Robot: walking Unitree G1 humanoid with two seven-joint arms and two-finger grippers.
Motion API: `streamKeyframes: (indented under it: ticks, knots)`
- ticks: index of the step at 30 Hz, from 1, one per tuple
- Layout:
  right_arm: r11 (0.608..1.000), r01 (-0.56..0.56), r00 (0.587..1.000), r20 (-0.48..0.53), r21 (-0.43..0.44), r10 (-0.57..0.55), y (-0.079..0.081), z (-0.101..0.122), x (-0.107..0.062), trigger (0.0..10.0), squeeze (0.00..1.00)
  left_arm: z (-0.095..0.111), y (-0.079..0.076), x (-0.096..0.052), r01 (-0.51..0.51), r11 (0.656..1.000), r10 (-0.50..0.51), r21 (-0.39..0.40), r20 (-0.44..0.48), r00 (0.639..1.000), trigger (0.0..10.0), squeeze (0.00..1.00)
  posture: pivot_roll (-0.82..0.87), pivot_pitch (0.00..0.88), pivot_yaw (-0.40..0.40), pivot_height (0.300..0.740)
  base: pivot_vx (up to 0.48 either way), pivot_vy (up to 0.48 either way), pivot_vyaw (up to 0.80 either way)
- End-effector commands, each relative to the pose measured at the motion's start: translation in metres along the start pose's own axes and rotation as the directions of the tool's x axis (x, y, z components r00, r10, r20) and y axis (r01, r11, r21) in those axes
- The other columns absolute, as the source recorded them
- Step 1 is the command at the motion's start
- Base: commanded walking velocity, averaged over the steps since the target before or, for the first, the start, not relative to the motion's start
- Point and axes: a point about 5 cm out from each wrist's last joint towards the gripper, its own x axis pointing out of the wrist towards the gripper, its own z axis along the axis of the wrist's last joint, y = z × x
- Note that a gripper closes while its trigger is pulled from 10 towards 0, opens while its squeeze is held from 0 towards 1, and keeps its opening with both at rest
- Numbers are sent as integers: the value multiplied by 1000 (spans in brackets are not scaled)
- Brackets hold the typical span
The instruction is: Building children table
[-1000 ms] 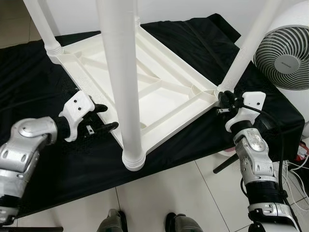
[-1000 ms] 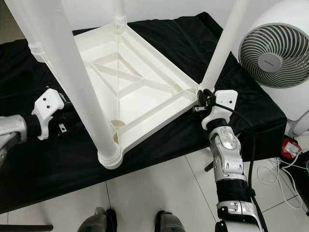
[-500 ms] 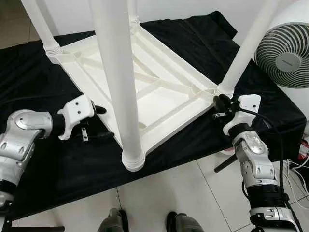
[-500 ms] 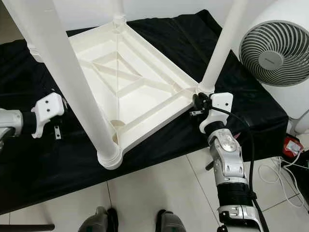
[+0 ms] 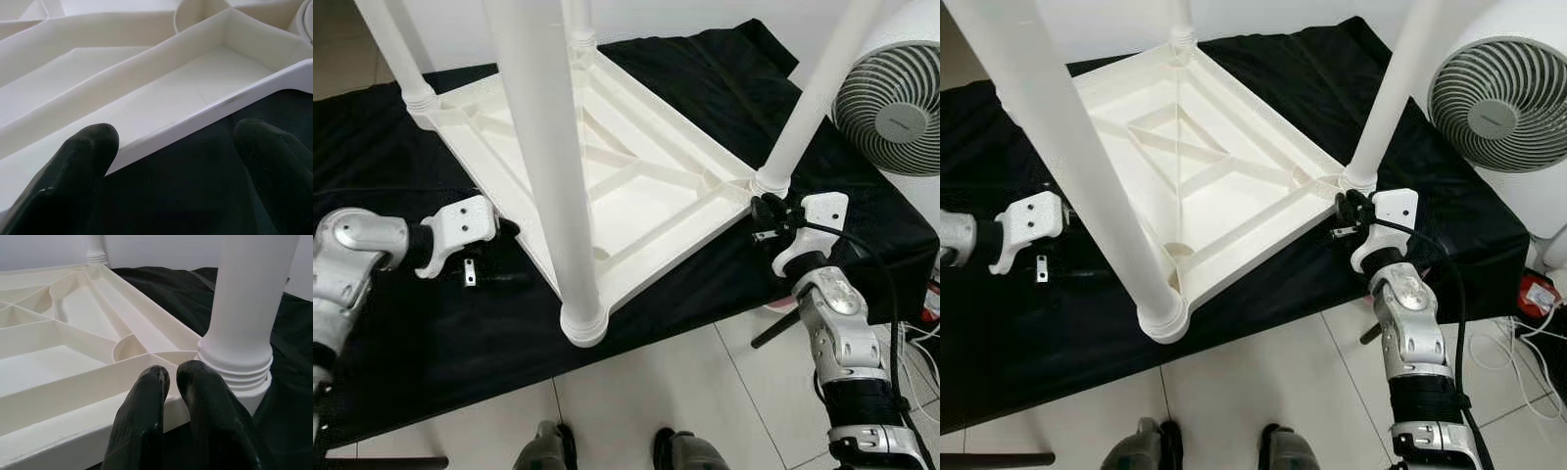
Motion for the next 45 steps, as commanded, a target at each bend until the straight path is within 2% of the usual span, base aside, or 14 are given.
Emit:
streamKeyframes:
  ticks: [1,9,15,19,20,21,22,30,38,43,45]
  knots:
    - [1000,-9,1000,-3,3,10,2,0,-2,10000,0,-4,-6,4,89,996,-89,2,-21,996,10000,0,-45,177,70,740,0,0,0]
    - [1000,5,1000,-8,-8,-5,-2,1,-7,10000,0,-4,-4,18,128,991,-128,23,-12,992,10000,0,-66,176,86,740,0,0,0]
    - [1000,13,1000,-8,-11,-13,-3,2,-9,10000,0,-7,-7,28,187,981,-185,44,-37,982,10000,0,-70,187,101,740,0,0,0]
    - [1000,21,1000,-8,-11,-21,-4,2,-10,10000,0,-12,-8,32,219,975,-216,30,-62,974,10000,0,-68,200,109,740,0,0,0]
    - [1000,23,1000,-9,-10,-23,-4,2,-11,10000,0,-13,-8,33,226,974,-224,28,-70,972,2353,0,-68,200,109,740,0,0,0]
    - [1000,23,1000,-9,-10,-23,-4,2,-11,10000,0,-13,-8,33,226,974,-224,28,-70,972,2353,0,-68,200,109,740,0,0,0]
    - [1000,25,1000,-10,-11,-25,-4,2,-12,10000,0,-14,-7,34,226,974,-224,19,-76,972,0,0,-68,206,116,740,0,0,0]
    - [999,53,999,-11,-13,-53,-7,2,-16,10000,0,-15,-1,36,230,973,-229,4,-69,971,0,0,-76,212,129,740,0,0,0]
    - [998,63,998,-10,-13,-63,-8,3,-16,10000,0,-17,-5,41,235,972,-235,-6,-54,971,0,0,-76,217,132,740,0,0,0]
    - [998,67,998,-5,-13,-67,-8,4,-15,10000,0,-19,-8,44,204,978,-205,-33,-25,979,0,0,-77,216,137,740,0,0,0]
    - [997,76,997,0,-11,-76,-8,5,-15,10000,0,-21,-12,52,159,985,-158,-72,25,987,0,0,-77,216,137,740,0,0,0]
